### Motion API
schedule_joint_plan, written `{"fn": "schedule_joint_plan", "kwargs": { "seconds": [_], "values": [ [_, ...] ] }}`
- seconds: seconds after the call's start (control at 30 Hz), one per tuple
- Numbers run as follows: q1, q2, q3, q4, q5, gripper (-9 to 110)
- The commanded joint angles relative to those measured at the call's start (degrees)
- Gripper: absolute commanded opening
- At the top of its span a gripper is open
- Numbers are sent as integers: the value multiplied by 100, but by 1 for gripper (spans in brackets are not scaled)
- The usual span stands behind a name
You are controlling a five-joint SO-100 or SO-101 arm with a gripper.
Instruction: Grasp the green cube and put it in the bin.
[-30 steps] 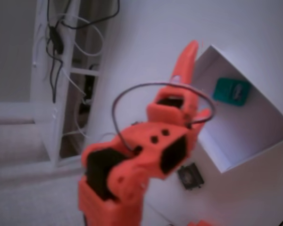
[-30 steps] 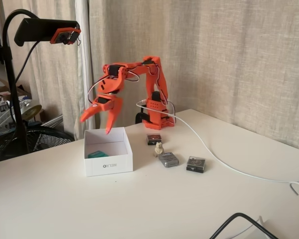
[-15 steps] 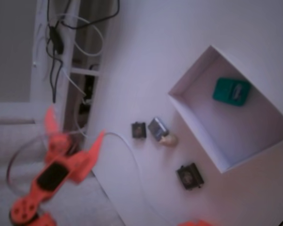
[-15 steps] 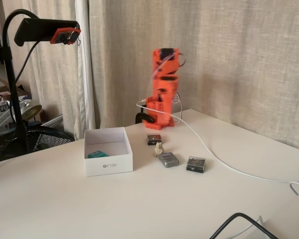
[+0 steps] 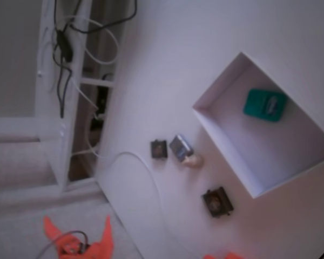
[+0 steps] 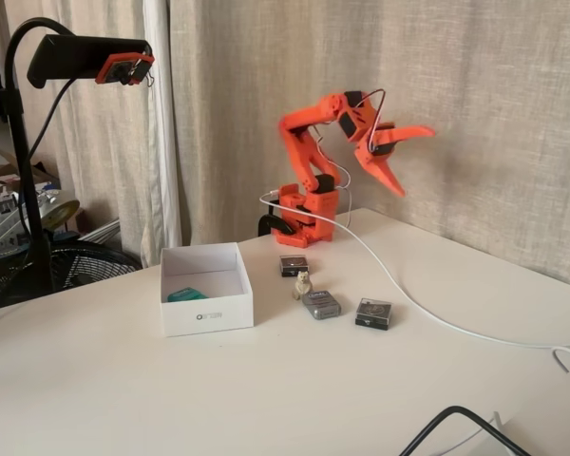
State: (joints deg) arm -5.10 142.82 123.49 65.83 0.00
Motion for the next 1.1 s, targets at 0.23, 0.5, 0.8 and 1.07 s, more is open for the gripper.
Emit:
{"fn": "schedule_joint_plan", "kwargs": {
  "seconds": [0.23, 0.5, 0.8, 1.07],
  "values": [
    [-571, 3401, 2698, 141, -18, 59],
    [-448, 4676, 3665, 826, -18, 59],
    [-413, 4676, 4263, 1160, -44, 33],
    [-536, 4676, 4509, 1063, -141, -8]
  ]
}}
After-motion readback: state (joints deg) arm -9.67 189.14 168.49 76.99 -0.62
